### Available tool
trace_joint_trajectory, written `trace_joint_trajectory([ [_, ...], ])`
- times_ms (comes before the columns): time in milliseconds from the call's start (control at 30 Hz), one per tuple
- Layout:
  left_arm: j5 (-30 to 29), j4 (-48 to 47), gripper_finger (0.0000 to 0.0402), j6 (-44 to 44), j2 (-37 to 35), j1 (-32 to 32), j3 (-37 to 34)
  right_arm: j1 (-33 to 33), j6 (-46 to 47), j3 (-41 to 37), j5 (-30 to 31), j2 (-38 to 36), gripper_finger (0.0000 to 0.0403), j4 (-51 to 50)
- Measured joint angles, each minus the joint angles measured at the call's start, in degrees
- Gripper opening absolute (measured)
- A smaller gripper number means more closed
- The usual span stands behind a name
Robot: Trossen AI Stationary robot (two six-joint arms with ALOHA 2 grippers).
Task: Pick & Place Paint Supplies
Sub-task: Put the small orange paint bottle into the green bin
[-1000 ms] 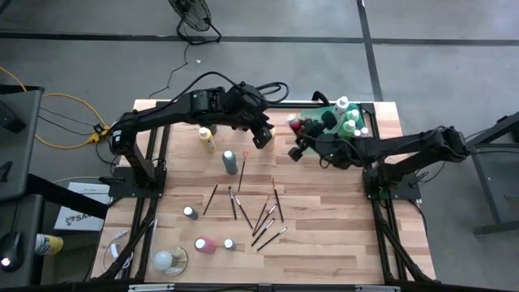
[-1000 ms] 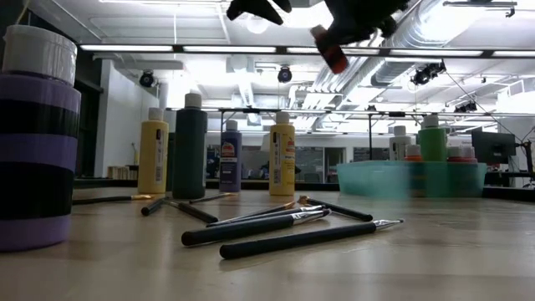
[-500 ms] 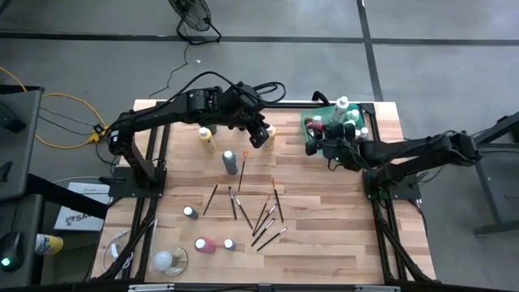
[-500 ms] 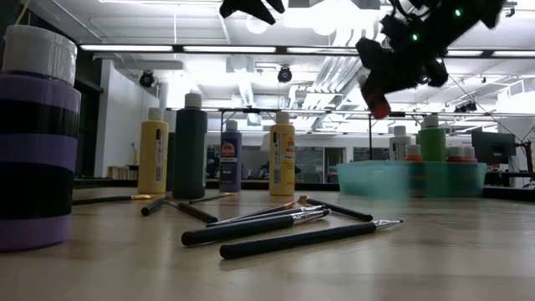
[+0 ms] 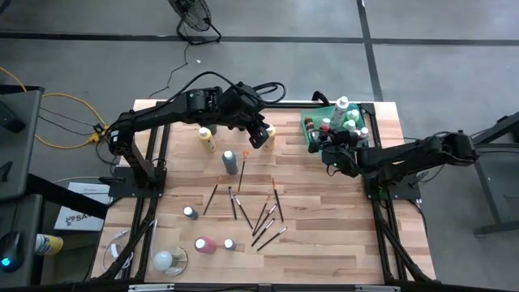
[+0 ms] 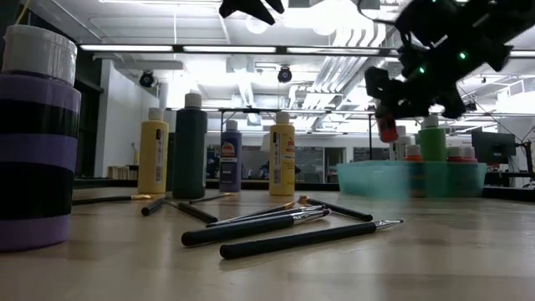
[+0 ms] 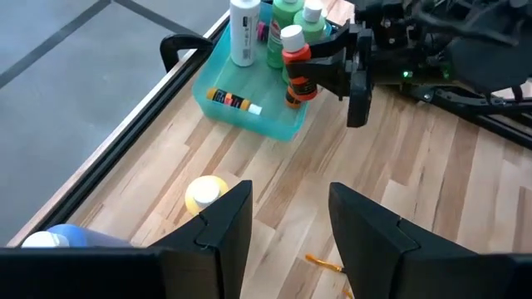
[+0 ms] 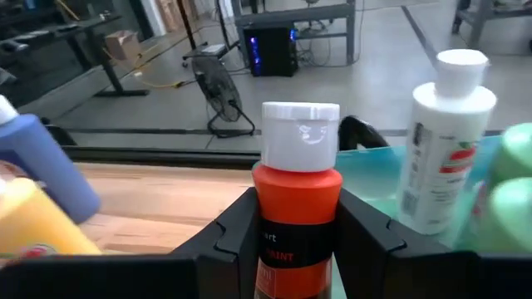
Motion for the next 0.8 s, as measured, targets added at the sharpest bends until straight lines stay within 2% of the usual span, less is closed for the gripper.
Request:
trace_joint_trajectory([
  [300, -0.6, -0.59, 0.0157, 0.58, 0.03, 0.0, -0.02, -0.41, 7.92, -1.54, 2.55, 5.44, 0.0112, 1.37],
  [800, -0.78, -3.04, 0.0157, 1.22, 0.06, 0.0, -0.02, -0.43, 8.65, -1.49, 3.67, 17.79, 0.0112, 8.66],
])
